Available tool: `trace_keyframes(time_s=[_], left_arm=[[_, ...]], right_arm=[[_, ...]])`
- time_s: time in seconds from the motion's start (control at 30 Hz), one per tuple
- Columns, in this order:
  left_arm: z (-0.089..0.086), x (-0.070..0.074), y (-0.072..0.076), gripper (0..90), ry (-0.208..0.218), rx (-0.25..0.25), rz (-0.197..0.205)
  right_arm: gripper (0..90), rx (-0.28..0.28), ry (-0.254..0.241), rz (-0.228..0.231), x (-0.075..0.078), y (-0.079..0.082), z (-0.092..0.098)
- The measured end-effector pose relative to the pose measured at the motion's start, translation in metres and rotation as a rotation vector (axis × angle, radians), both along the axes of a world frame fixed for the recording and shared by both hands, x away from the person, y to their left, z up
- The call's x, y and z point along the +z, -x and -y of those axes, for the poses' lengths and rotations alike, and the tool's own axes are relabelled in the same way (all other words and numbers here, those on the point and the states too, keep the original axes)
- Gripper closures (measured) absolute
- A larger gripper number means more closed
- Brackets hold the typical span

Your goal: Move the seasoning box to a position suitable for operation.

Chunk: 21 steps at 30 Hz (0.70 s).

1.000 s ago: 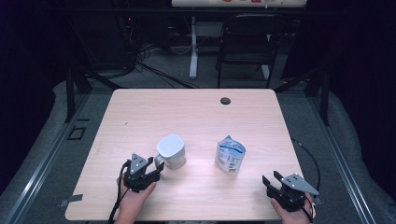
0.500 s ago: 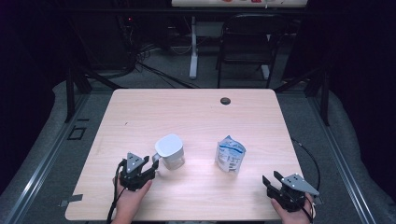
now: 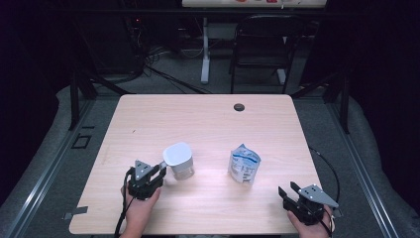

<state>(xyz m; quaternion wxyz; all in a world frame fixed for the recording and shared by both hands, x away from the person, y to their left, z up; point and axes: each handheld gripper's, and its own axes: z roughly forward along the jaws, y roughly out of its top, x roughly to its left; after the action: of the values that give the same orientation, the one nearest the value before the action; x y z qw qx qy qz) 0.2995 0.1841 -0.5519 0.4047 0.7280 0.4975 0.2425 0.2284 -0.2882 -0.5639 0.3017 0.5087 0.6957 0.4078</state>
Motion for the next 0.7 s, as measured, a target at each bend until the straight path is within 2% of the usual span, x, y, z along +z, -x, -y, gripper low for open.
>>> trace_keyframes(time_s=[0.3,0.47,0.7], left_arm=[[-0.0021,0.0004,-0.0001,71.0,-0.035,-0.014,0.012],[-0.0035,0.0013,0.0007,71.4,-0.045,-0.023,0.005],[-0.0051,0.0013,0.0020,73.8,-0.042,-0.035,0.010]], right_arm=[[50.4,0.004,0.001,-0.001,-0.0004,-0.0004,-0.0004],[50.4,0.005,0.000,0.000,-0.0004,-0.0003,-0.0009],[50.4,0.007,0.002,-0.003,-0.0003,-0.0003,-0.0009]])
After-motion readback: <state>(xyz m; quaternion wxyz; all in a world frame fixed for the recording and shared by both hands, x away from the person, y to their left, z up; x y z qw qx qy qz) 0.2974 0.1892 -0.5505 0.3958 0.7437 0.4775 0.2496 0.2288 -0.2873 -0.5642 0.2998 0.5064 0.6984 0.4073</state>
